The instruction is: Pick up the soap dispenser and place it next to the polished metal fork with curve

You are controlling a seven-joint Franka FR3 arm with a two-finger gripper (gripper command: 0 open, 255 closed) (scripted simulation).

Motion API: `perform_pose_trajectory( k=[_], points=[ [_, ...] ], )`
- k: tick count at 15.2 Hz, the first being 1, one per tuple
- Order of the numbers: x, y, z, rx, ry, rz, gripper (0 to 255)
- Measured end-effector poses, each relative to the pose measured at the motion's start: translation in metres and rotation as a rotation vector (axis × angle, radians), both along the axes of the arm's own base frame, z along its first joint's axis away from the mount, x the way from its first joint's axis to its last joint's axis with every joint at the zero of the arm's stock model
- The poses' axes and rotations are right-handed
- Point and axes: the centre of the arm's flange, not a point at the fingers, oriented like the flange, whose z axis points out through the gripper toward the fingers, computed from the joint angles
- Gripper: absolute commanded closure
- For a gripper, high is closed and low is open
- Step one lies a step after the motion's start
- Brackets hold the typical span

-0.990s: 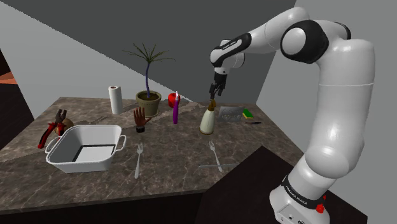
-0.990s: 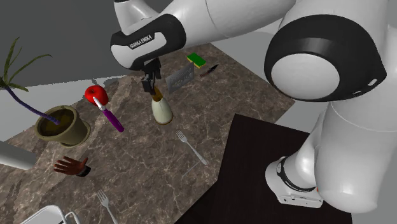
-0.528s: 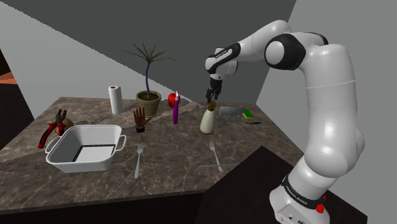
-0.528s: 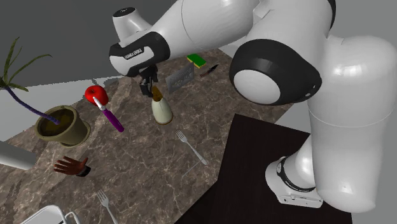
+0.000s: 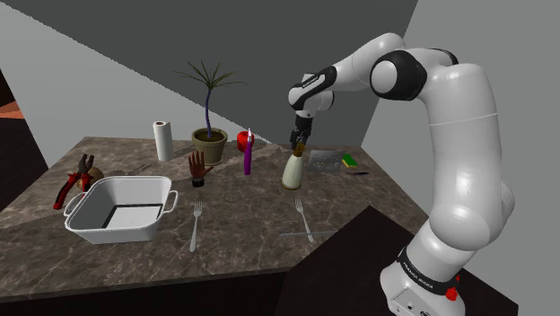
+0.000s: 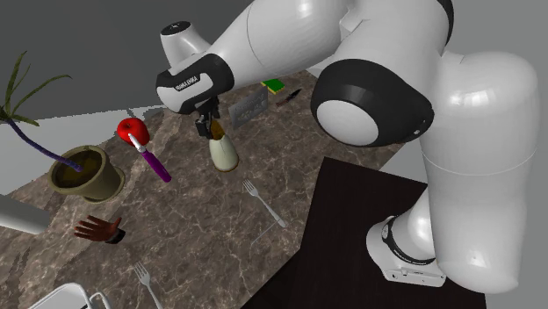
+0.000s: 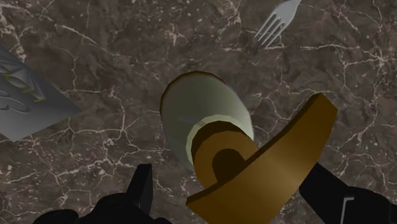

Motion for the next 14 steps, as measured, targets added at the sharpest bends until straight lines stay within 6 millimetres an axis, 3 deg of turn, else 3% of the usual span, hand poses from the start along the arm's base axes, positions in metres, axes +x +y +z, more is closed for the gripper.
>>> perform_pose_trajectory(
  k=[2,3,14],
  points=[
    [0.0000,0.0000,-0.0001,0.000,0.000,0.000,0],
    [0.0000,0.0000,-0.0002,0.000,0.000,0.000,255],
    [0.0002,0.0009,0.0022,0.001,0.000,0.001,255]
  ],
)
